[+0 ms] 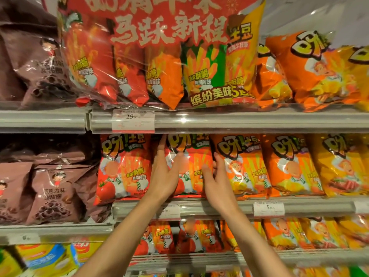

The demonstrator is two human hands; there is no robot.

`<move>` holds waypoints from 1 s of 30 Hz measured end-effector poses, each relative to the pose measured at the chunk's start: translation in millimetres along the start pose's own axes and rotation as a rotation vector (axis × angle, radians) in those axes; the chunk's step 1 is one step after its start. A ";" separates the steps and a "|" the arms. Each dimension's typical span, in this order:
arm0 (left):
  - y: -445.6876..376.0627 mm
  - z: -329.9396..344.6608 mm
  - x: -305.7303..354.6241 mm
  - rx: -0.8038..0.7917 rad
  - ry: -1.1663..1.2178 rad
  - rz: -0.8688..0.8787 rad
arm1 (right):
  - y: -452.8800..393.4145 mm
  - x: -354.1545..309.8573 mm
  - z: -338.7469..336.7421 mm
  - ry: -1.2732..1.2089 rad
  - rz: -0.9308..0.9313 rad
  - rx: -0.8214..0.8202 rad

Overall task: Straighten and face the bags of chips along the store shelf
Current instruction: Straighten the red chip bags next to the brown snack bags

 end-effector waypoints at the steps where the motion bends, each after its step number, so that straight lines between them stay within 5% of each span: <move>1: -2.1 0.7 -2.4 0.008 0.012 -0.028 | -4.2 -1.2 3.6 0.019 0.026 -0.015; 11: -17.9 7.5 -27.6 -0.044 0.016 -0.338 | -38.6 5.8 18.9 -0.027 0.260 -0.142; 24: -9.7 20.3 -24.9 -0.017 -0.091 -0.251 | -40.8 10.7 13.9 0.129 0.179 -0.065; 30: 1.2 15.4 -22.1 -0.097 -0.203 -0.051 | -14.6 -9.2 6.5 0.288 -0.193 -0.024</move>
Point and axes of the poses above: each hand's wrist, its own y-axis away from the middle knuckle, its own z-axis out of the palm, x = y × z, the point moved 6 cm from there along -y, towards the middle knuckle, and after that the axes turned 4 degrees about y, right-handed, at the moved point
